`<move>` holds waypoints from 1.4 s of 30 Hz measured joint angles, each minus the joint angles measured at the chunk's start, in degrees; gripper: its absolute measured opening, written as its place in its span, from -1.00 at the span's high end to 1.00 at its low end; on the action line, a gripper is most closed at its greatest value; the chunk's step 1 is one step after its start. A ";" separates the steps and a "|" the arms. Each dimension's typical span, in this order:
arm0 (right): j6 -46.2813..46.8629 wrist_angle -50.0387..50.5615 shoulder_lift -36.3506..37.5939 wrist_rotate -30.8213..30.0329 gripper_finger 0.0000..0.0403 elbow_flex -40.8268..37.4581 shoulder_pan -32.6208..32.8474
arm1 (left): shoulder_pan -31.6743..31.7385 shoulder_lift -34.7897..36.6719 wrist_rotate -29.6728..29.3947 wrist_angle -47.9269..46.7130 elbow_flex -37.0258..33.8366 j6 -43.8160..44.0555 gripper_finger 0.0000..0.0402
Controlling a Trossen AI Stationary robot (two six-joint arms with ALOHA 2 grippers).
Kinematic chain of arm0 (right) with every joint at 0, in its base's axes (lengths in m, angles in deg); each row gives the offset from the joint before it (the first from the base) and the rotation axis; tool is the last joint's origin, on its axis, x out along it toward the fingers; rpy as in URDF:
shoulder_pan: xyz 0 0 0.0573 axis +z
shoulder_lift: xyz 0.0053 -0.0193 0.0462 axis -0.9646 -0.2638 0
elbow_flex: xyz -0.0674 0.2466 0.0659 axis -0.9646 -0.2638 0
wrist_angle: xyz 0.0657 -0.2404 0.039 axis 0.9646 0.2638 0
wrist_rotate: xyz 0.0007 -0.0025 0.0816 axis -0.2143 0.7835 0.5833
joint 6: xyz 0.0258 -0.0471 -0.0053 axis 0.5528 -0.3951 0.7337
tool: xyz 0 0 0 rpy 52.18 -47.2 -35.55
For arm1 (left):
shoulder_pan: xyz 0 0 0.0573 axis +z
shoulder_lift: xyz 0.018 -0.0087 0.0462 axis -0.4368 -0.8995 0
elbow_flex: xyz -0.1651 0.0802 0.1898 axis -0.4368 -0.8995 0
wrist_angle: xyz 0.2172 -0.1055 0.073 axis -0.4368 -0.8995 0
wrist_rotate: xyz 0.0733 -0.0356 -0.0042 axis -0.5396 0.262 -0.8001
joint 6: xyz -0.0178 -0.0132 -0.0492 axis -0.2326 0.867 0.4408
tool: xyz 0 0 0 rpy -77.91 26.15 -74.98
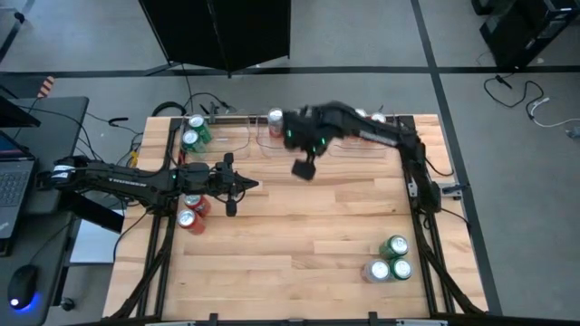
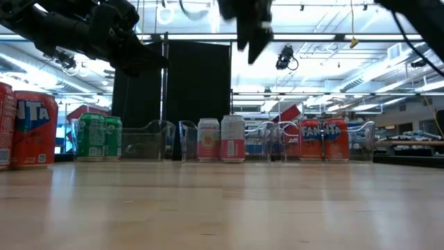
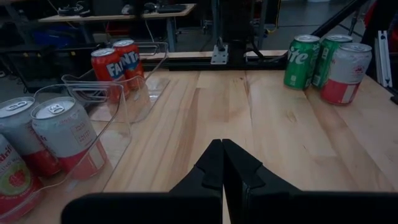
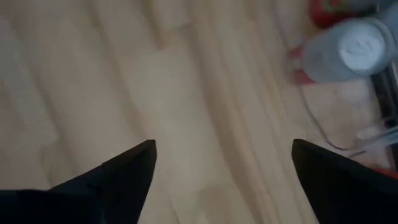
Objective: Sort soda cans
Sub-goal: Put the pink-white soda can into the top center transparent bin
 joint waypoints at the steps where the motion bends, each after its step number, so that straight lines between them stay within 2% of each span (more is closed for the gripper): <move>1: 0.50 0.00 0.67 -1.30 -0.75 0.00 2.21 | 0.00 0.00 0.00 -0.02 0.00 -0.03 0.99; 5: 3.61 0.02 2.43 -4.69 -0.52 0.00 11.33 | 0.00 0.00 0.00 -0.03 0.00 -0.03 0.99; 12: 14.60 0.01 2.61 -3.61 0.01 -2.65 24.63 | 0.00 0.00 0.00 -0.07 0.00 -0.01 0.99; 15: 21.45 0.02 2.63 -1.07 0.14 -6.15 28.79 | 0.00 0.00 0.00 -0.07 0.00 0.17 0.99; 18: 28.02 0.02 2.65 0.12 0.18 -10.82 32.53 | -0.01 0.00 0.00 -0.07 0.00 0.29 0.99; 23: 36.33 0.04 2.83 5.42 0.05 -18.33 37.39 | 0.00 0.00 0.00 -0.07 0.00 0.39 0.99; 32: 42.63 0.02 2.87 15.15 -0.56 -27.19 43.32 | 0.00 0.00 0.00 -0.05 0.02 0.41 0.99; 37: 42.65 0.06 2.87 16.95 -0.81 -29.22 45.13 | 0.00 0.00 0.00 -0.03 0.02 0.43 0.99; 42: 41.82 0.04 2.87 17.02 -0.91 -31.16 46.06 | 0.00 0.00 0.00 -0.05 0.02 0.43 0.99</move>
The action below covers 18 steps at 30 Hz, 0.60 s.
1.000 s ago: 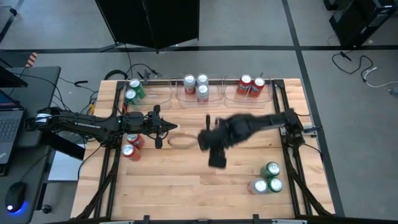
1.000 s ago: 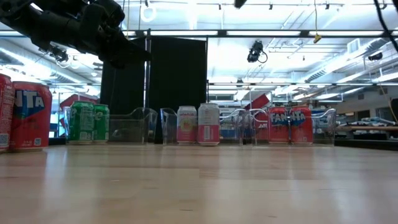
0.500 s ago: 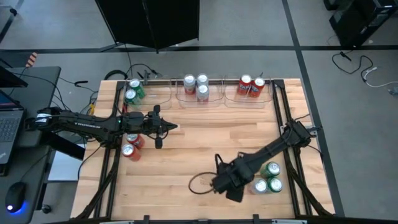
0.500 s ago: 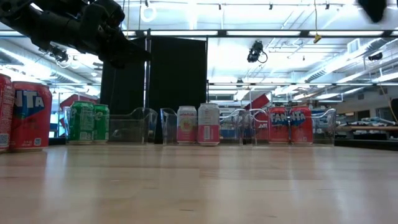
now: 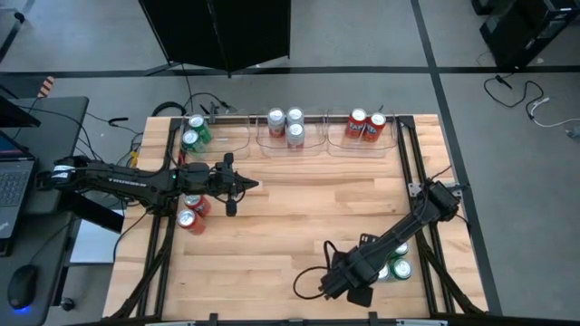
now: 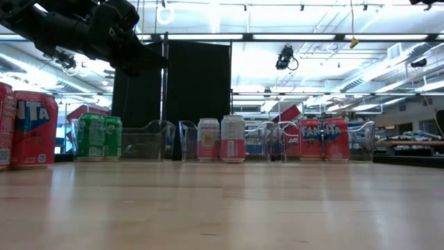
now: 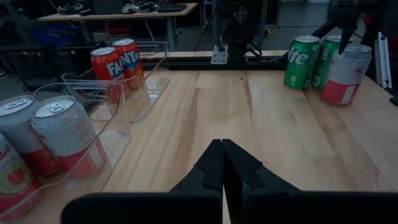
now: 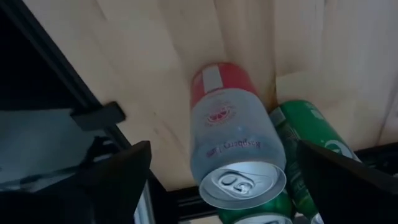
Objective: Sort soda cans
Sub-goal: Put the pink-white soda can into the top center transparent bin
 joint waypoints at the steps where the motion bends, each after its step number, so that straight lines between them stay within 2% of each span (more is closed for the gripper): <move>1: -0.27 -0.02 0.00 0.01 -0.92 -0.58 0.21 | 0.00 0.01 0.00 0.02 0.00 0.01 0.99; 12: -4.65 -0.06 -0.02 2.03 -0.84 -7.92 2.07 | 0.00 0.00 0.00 0.03 0.00 0.06 0.99; 18: -4.63 -0.06 -0.04 5.22 -0.67 -11.40 2.39 | 0.00 0.00 0.00 0.02 0.00 1.04 0.99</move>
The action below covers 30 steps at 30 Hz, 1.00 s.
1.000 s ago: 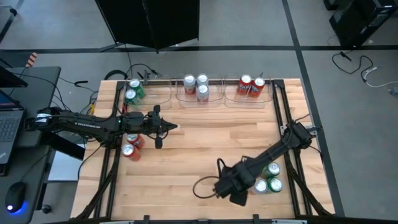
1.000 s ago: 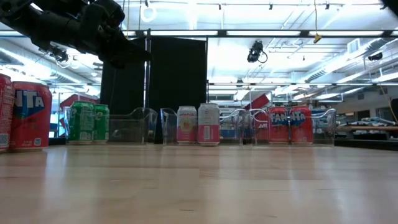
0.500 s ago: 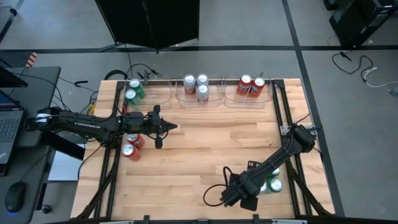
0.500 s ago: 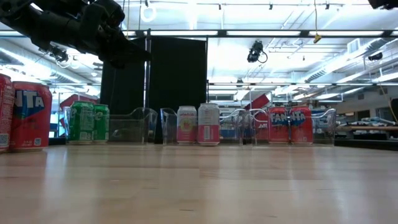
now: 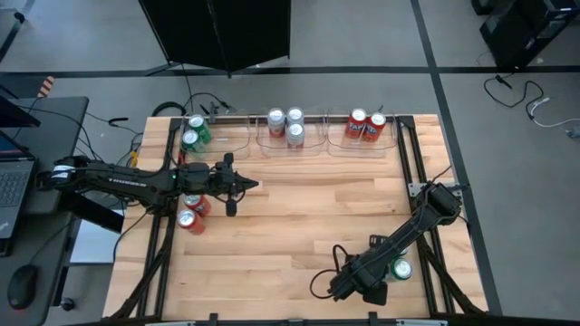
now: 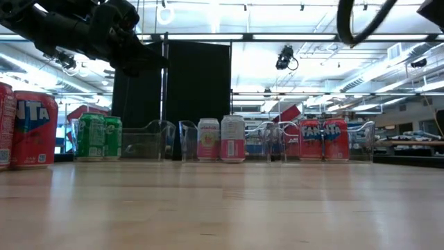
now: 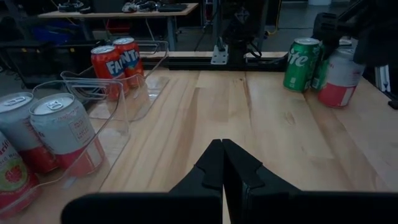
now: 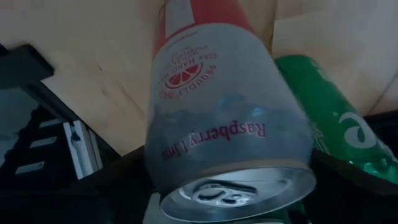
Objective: Sort soda cans
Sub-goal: Put the pink-white soda can into the top center transparent bin
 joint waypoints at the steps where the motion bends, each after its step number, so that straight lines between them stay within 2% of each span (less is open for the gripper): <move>1: 0.04 0.02 0.00 0.04 -0.60 -0.23 0.00 | 0.00 0.00 0.00 0.02 0.00 0.22 0.99; 5: -0.99 0.47 0.00 -0.76 -0.29 0.06 -0.92 | 0.00 0.00 0.00 0.02 0.00 0.54 0.99; 12: -7.95 -0.27 -0.15 -10.26 -0.29 3.59 -6.82 | 0.00 0.00 -0.68 0.42 0.00 1.82 0.99; 17: -15.38 -0.20 -0.22 -16.52 -0.29 7.25 -14.18 | 0.00 0.00 -0.80 0.39 0.00 1.83 0.99; 24: -26.57 -0.07 -0.22 -29.05 -0.29 13.51 -26.45 | 0.04 0.00 -0.96 0.61 0.00 1.86 0.99; 30: -35.80 -3.31 -0.79 -32.50 -0.29 18.28 -35.68 | 0.30 0.00 -1.44 0.81 0.02 1.46 0.99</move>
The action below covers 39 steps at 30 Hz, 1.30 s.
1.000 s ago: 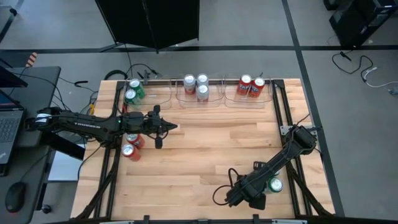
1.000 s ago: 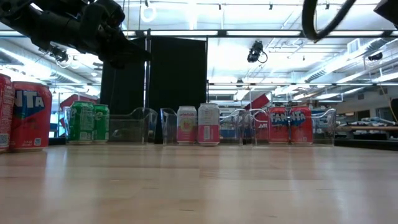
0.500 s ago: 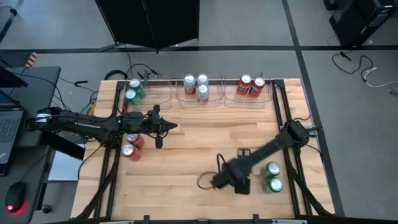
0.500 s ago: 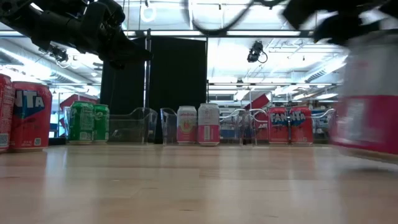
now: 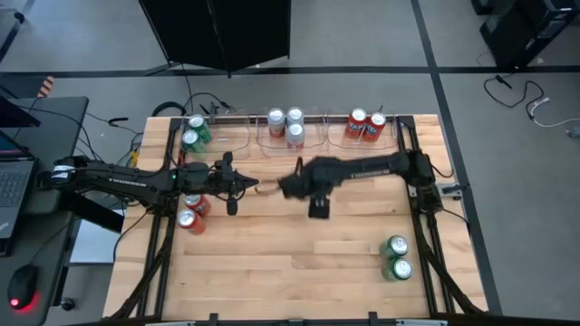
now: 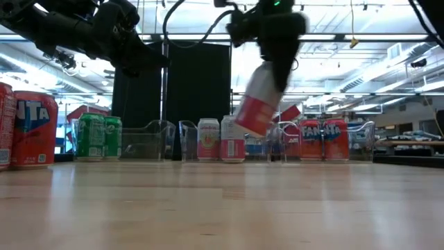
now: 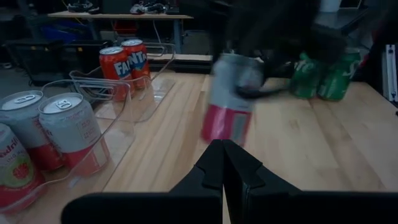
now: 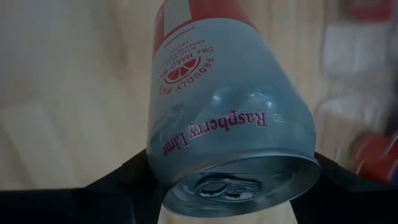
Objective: Sort soda cans
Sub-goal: Put the pink-white soda can into the top center transparent bin
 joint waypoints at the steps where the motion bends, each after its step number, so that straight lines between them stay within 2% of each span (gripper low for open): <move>1: -1.11 -1.08 -0.02 -0.02 -0.29 0.65 -1.24 | 0.20 0.00 0.00 0.00 0.00 -0.01 0.99; 6: -5.39 -4.11 0.00 -0.07 -0.29 1.55 -5.11 | 1.20 0.02 -0.02 -0.11 0.01 -0.03 0.99; 12: -9.36 -10.78 -0.07 0.07 -0.29 2.00 -6.74 | 1.31 0.02 -0.04 0.56 0.02 0.02 0.99; 16: -10.32 -11.73 -0.09 -0.04 -0.29 3.98 -7.85 | 1.30 0.02 -0.02 1.30 0.02 0.02 0.99; 26: -10.28 -12.59 -0.09 -0.22 -0.29 14.57 -9.71 | 1.30 0.02 1.66 1.23 2.11 -1.25 0.99; 32: -10.05 -17.56 -0.03 -4.46 -0.29 21.71 -11.45 | 1.30 0.06 3.29 1.08 3.34 -1.45 0.99; 35: -10.04 -22.57 -0.02 -4.72 -0.29 23.36 -12.53 | 1.30 0.55 3.34 0.46 3.98 -1.54 0.99; 37: -10.28 -25.27 -0.02 -3.31 -0.29 23.52 -13.21 | 1.30 1.24 3.37 -0.81 4.49 -1.96 0.99; 39: -10.44 -25.07 -0.02 0.74 -0.29 23.58 -13.95 | 1.30 2.50 3.41 -2.43 5.06 -2.47 0.99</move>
